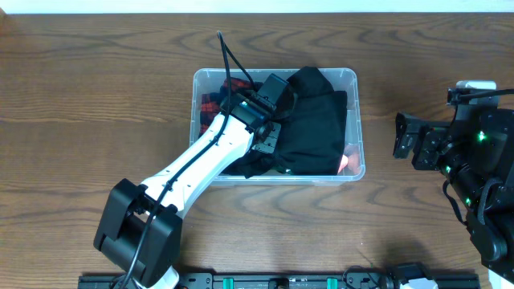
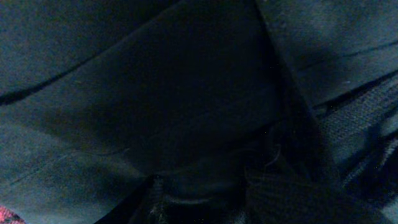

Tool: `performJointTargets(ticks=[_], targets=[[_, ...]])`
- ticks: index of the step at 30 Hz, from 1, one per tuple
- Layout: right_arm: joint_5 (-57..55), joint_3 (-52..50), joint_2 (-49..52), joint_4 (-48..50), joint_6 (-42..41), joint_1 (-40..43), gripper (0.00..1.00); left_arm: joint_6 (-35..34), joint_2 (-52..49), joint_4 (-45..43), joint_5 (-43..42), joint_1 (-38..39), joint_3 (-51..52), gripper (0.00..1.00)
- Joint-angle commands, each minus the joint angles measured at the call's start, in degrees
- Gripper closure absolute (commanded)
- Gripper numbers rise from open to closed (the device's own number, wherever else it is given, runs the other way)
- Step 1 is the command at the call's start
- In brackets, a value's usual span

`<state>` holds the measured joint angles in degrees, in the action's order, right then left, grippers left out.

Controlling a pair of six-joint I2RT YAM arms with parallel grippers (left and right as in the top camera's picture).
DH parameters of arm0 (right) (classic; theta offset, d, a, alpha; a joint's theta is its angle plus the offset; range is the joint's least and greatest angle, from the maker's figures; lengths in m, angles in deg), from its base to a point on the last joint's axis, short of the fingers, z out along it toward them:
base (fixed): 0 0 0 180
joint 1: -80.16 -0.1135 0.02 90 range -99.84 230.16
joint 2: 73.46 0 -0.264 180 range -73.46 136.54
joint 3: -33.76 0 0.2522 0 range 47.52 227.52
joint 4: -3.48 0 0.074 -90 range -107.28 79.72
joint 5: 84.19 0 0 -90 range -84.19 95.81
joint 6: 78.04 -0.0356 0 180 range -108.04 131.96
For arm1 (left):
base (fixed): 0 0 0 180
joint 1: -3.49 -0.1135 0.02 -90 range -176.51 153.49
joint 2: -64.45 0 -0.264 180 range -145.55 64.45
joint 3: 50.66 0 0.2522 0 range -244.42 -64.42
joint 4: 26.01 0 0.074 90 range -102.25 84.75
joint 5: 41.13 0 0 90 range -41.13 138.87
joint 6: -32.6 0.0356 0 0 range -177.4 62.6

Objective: Pack container
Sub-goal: 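Press the black garment down into the bin with the left gripper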

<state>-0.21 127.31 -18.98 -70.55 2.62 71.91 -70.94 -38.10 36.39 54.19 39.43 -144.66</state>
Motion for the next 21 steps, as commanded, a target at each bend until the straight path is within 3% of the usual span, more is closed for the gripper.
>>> performJointTargets(ticks=[1,6,11,17,21], targets=[[-0.2,0.4,-0.1,0.0,0.8,0.3,0.01,-1.4,-2.1,1.9,-2.3,0.4,1.3,0.56],[-0.2,0.4,-0.1,0.0,0.8,0.4,0.01,-1.4,6.6,0.2,-2.3,0.6,-2.8,0.56],[-0.2,0.4,-0.1,0.0,0.8,0.3,0.01,-1.4,12.4,-14.3,-3.6,0.6,-3.5,0.55],[-0.2,0.4,-0.1,0.0,0.8,0.3,0.01,-1.3,7.3,-25.1,-3.8,0.6,-3.4,0.56],[-0.2,0.4,-0.1,0.0,0.8,0.3,0.01,-0.2,-0.4,-31.0,-10.2,0.6,-3.4,0.56]])
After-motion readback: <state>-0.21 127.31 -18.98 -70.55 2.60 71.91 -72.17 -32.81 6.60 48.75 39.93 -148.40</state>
